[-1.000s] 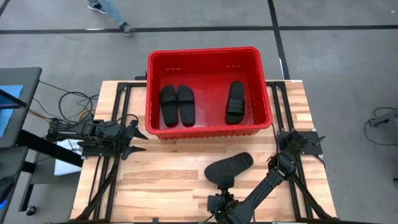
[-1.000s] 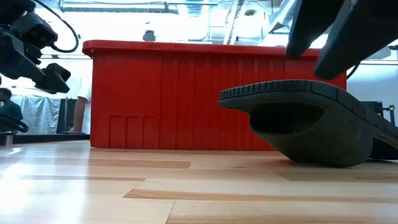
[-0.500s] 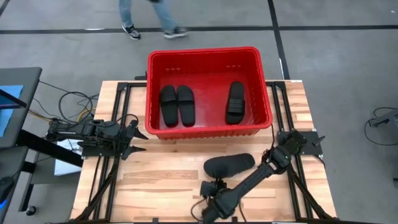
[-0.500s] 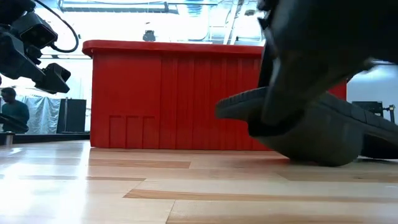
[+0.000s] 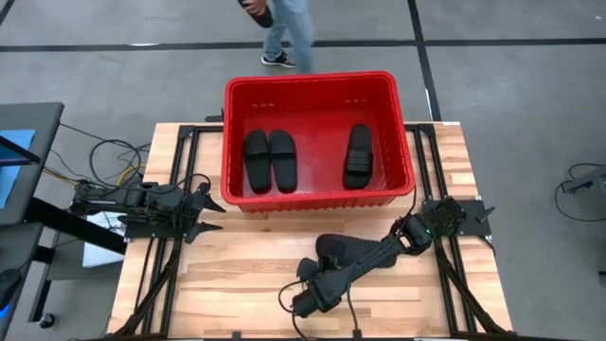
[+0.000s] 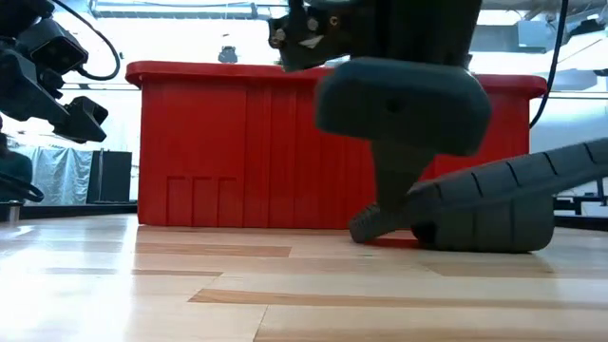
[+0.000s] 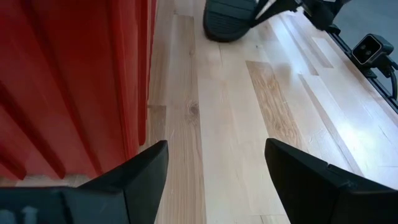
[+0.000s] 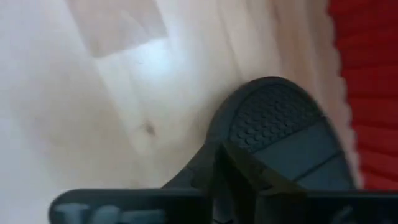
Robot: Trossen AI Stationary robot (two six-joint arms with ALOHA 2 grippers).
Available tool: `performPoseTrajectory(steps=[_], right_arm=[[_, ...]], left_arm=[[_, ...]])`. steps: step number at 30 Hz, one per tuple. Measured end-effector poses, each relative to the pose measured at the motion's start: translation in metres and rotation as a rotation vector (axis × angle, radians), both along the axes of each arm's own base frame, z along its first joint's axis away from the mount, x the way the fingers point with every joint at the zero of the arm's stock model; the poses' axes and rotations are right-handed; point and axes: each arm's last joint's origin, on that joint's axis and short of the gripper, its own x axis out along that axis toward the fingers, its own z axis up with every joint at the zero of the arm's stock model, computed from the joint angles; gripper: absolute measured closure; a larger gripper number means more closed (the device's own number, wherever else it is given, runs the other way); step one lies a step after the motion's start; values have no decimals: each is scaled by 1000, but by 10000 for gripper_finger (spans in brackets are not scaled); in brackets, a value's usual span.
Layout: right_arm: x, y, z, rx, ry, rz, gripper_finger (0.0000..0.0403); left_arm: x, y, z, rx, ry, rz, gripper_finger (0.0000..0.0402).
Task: Pick and place slides into bin
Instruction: Put the black slides into the red bin
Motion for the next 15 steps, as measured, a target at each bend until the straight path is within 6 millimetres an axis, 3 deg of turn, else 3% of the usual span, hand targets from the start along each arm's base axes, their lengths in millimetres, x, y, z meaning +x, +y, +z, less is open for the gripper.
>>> performPoseTrajectory(steps=[6, 15], right_arm=[[4, 3, -1, 52, -56, -41, 402], [-5, 13, 20, 17, -43, -39, 402]], left_arm=[[0, 0, 0, 0, 0, 0, 143], [0, 0, 0, 0, 0, 0, 143]])
